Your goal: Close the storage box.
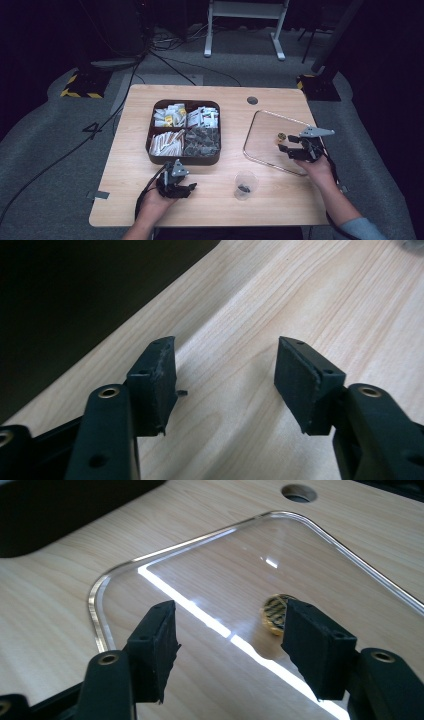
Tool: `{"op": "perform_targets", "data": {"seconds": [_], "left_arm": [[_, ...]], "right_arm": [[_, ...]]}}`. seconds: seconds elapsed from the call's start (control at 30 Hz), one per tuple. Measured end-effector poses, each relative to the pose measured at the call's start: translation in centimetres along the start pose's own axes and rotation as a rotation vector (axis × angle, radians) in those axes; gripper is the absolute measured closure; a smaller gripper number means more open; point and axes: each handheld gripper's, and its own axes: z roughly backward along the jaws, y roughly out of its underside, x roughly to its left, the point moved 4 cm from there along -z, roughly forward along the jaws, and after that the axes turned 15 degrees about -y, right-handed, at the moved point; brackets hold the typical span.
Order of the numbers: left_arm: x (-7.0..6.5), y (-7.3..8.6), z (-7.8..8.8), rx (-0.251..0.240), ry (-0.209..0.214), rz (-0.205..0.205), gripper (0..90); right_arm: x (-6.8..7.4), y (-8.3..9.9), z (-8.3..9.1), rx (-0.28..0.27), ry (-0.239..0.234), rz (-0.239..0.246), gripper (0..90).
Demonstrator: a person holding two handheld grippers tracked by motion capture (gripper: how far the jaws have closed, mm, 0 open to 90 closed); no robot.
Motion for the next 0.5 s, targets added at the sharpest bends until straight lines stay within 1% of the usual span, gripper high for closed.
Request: {"op": "perform_targets", "data": {"seconds": [0.1, 0.2, 0.27, 0.3, 0.33, 0.4, 0.5], "left_arm": [[-0.1, -0.1, -0.1, -0.004, -0.008, 0.009, 39.3], [-0.2, -0.1, -0.3, -0.021, -0.001, 0.013, 37.1], [-0.2, 0.1, -0.7, -0.070, 0.008, 0.014, 31.9], [-0.2, 0.1, -0.8, -0.069, 0.010, 0.018, 29.2], [-0.2, 0.0, -0.8, -0.067, 0.009, 0.010, 28.1], [-0.3, -0.1, -0.9, -0.064, 0.009, 0.010, 25.0], [-0.3, -0.1, -0.9, -0.062, 0.012, 0.008, 24.1]], "right_arm": [[-1.4, -0.2, 0.0, 0.037, 0.043, -0.002, 38.4], [-2.2, -0.2, -0.2, 0.044, 0.052, -0.019, 38.5], [-2.8, -0.3, -0.4, 0.048, 0.052, -0.036, 38.5], [-3.0, -0.3, -0.5, 0.047, 0.049, -0.048, 38.5], [-3.3, -0.3, -0.7, 0.048, 0.047, -0.058, 38.5], [-3.8, -0.3, -1.1, 0.049, 0.041, -0.085, 38.5], [-4.4, -0.2, -1.6, 0.060, 0.041, -0.113, 38.6]]}}
